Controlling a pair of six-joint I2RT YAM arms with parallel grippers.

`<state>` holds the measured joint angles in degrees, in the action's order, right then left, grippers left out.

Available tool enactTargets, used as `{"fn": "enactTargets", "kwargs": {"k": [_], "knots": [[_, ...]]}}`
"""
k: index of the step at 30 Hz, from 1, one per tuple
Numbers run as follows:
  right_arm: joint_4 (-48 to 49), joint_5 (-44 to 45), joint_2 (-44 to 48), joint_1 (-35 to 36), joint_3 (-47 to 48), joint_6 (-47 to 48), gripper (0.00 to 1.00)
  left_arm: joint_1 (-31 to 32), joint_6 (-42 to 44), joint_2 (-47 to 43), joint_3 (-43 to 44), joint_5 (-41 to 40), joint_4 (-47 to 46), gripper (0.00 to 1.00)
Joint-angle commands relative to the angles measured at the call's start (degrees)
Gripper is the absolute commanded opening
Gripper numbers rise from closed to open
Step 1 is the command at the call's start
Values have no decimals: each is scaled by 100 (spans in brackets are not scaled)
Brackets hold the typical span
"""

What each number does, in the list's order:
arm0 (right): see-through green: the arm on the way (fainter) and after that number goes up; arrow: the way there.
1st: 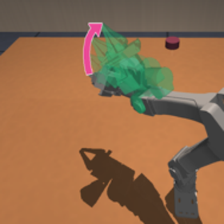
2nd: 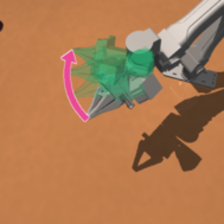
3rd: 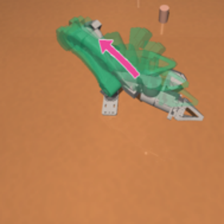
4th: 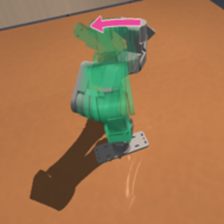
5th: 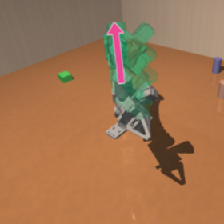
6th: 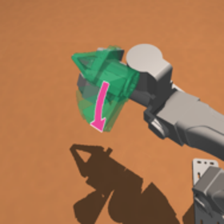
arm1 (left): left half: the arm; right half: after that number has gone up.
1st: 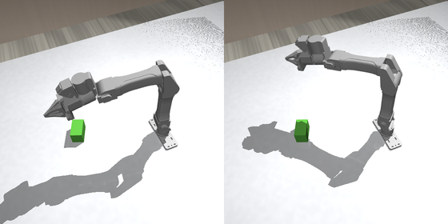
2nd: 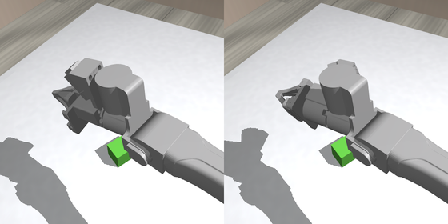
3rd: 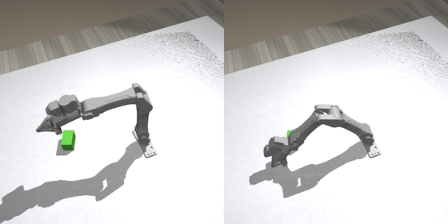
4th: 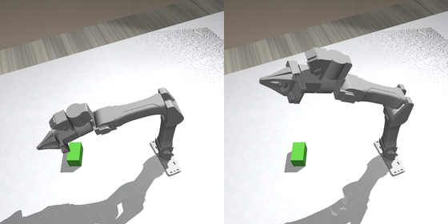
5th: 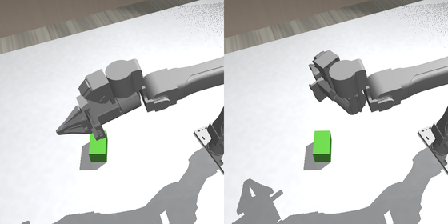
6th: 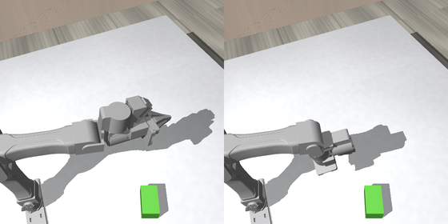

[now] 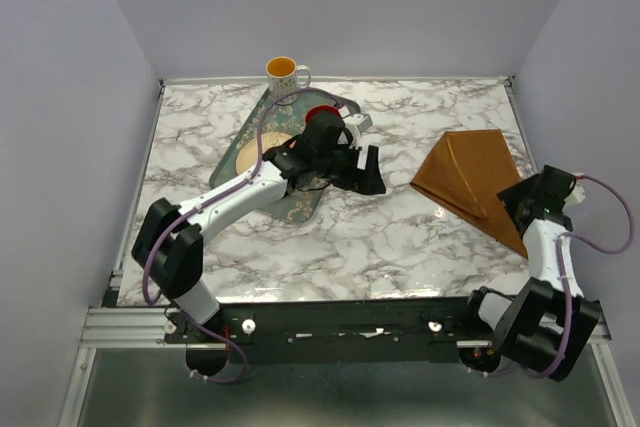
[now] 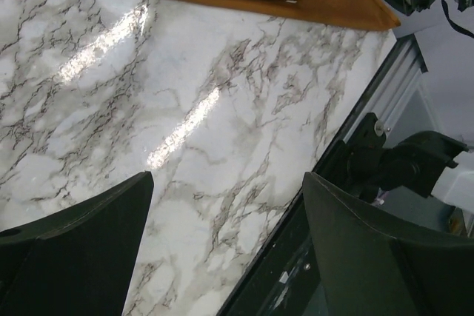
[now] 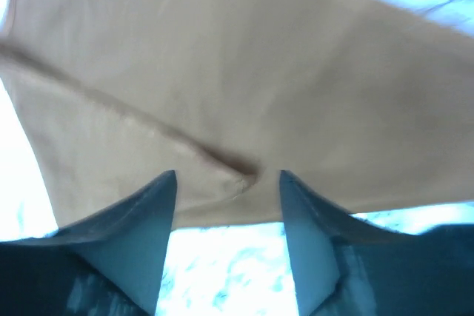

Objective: Fold the napkin, place the utensils inside, and roll it up
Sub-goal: Fold the napkin

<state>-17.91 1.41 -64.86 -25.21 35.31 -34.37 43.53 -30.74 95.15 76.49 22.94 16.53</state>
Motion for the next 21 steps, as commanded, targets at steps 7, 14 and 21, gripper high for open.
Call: {"fn": "enactTargets", "kwargs": {"k": [7,14,21], "knots": [[-1030,1362,1142,-1942,-348,-1089,86,7,402,-1851,-1144,0,-10,93],[-723,1055,555,-3032,-692,-1116,85,7,464,-1983,-1207,-79,34,94],[225,773,107,-3657,-974,-590,84,-37,341,-1659,-1101,141,-80,93]]}}
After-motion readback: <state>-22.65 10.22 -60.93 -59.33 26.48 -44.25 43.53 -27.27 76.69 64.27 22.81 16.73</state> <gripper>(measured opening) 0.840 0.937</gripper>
